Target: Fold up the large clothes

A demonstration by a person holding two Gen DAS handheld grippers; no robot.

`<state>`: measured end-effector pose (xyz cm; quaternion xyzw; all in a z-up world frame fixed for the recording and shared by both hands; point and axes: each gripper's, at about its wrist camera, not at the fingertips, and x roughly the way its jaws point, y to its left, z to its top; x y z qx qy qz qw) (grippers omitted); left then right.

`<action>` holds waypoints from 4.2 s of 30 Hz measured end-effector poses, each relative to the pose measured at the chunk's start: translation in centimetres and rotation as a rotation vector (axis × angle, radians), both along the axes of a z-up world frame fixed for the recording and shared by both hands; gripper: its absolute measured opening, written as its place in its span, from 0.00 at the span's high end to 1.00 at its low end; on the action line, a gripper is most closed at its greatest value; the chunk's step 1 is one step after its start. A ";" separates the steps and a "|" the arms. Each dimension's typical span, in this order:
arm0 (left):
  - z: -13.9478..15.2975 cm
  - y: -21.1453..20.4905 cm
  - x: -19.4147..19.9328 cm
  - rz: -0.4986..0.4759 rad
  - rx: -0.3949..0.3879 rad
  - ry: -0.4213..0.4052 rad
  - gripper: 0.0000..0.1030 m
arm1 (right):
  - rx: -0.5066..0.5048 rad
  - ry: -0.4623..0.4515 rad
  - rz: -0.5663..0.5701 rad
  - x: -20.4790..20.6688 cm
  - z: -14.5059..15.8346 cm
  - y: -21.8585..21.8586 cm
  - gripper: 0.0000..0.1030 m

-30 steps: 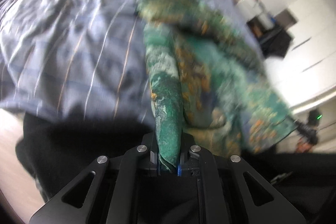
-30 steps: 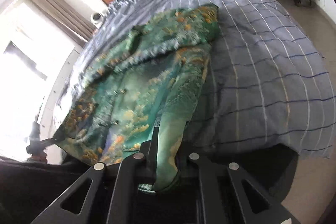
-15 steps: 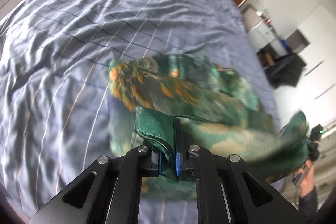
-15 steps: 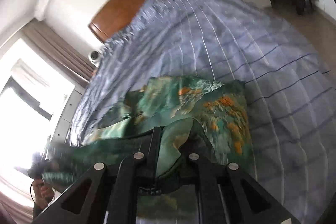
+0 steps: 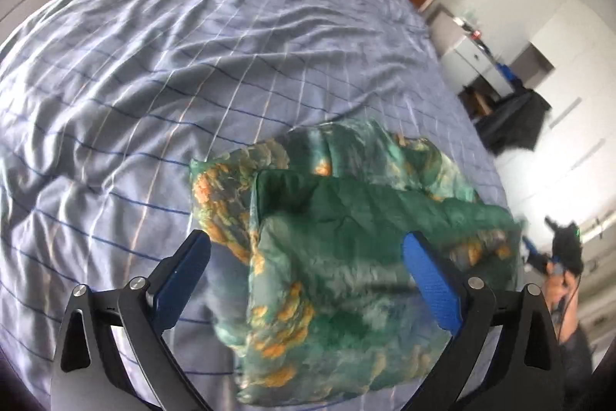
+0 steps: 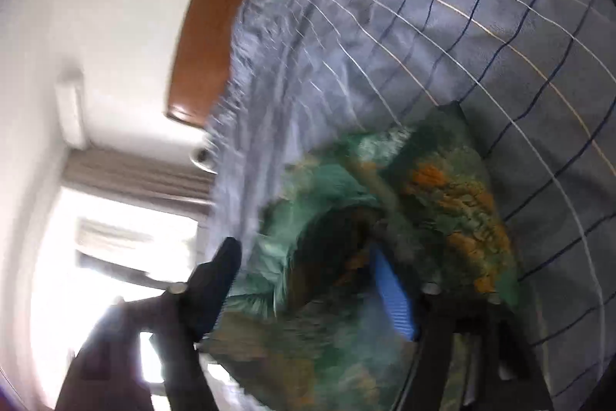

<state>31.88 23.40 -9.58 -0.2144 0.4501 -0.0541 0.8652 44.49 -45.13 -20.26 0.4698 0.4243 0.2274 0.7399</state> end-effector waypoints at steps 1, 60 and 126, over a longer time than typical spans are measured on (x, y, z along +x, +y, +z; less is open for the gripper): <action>-0.3 0.1 -0.3 -0.037 -0.007 0.007 0.03 | 0.006 -0.019 0.011 -0.1 0.8 -0.4 0.28; -11.5 -2.7 13.5 0.249 0.406 -0.049 0.44 | -0.898 -0.183 0.042 13.3 -6.3 9.5 0.77; -5.2 -25.4 -2.8 -0.404 0.477 -0.107 0.09 | -0.309 -0.033 -0.161 -8.1 -6.4 3.2 0.21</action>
